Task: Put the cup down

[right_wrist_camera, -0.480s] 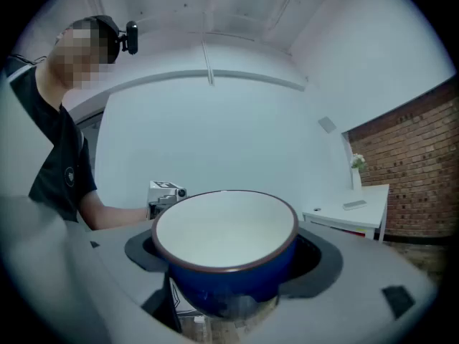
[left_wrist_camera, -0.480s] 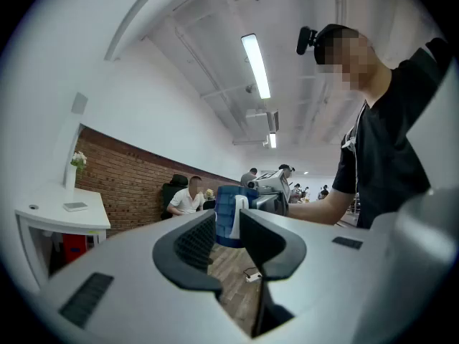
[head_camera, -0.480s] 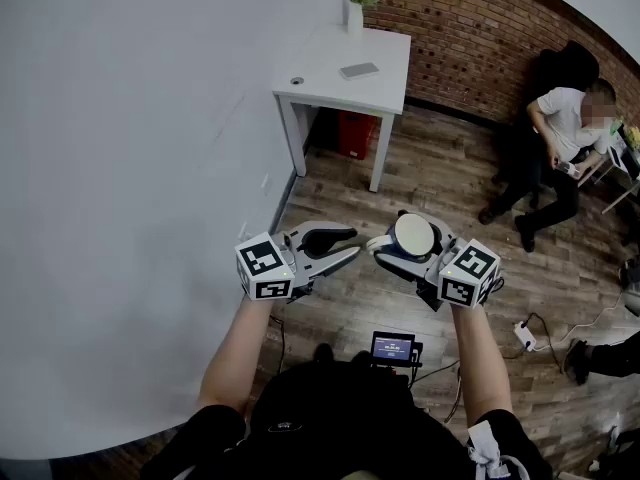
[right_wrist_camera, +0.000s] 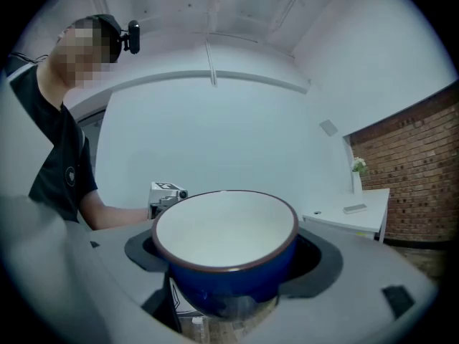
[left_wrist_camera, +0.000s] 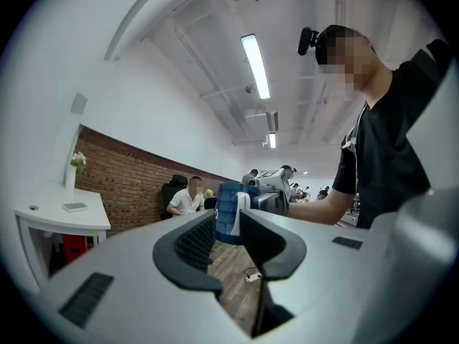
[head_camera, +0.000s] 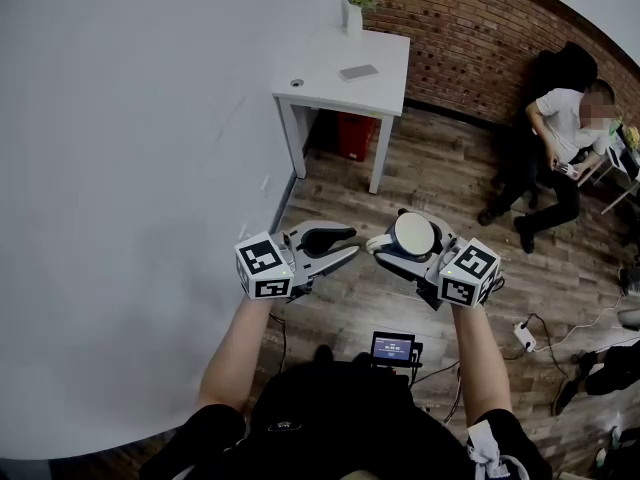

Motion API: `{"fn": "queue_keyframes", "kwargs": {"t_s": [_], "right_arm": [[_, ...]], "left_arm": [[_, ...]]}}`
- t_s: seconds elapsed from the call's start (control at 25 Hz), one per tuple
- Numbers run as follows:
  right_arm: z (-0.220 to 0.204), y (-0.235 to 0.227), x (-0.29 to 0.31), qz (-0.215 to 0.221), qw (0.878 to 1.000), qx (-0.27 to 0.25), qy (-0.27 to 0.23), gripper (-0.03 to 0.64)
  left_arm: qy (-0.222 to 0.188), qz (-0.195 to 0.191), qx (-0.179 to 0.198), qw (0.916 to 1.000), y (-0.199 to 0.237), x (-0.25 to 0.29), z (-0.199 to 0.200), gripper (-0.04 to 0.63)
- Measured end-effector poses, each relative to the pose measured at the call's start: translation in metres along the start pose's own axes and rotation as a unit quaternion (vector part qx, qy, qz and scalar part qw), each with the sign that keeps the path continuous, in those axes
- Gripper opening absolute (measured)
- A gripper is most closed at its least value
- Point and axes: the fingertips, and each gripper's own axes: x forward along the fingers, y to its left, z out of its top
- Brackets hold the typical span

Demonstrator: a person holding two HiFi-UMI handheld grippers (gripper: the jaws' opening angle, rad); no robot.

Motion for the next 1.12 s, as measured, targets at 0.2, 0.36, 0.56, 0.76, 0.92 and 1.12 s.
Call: {"fn": "queue_keyframes", "kwargs": {"t_s": [0.2, 0.36, 0.56, 0.76, 0.92, 1.12], "right_arm": [[-0.002, -0.001, -0.001, 0.0, 1.0, 0.007, -0.004, 0.427], [-0.006, -0.005, -0.007, 0.001, 1.0, 0.01, -0.001, 0.426], [-0.005, -0.008, -0.028, 0.005, 1.0, 0.018, -0.005, 0.426], [-0.008, -0.013, -0.047, 0.007, 1.0, 0.02, -0.008, 0.426], [-0.015, -0.02, -0.056, 0.008, 1.0, 0.024, -0.007, 0.426], [-0.018, -0.029, -0.064, 0.009, 1.0, 0.026, -0.004, 0.427]], "left_arm": [[-0.001, -0.001, 0.0, 1.0, 0.0, 0.001, -0.001, 0.095], [0.003, 0.001, -0.003, 1.0, -0.001, 0.008, -0.005, 0.094], [0.007, 0.006, -0.005, 0.9999, -0.014, 0.026, -0.004, 0.095], [0.009, 0.012, -0.007, 0.9999, -0.025, 0.041, -0.008, 0.094], [0.014, 0.011, -0.01, 0.9998, -0.028, 0.053, -0.018, 0.095], [0.015, 0.013, -0.013, 0.9997, -0.025, 0.064, -0.019, 0.094]]}}
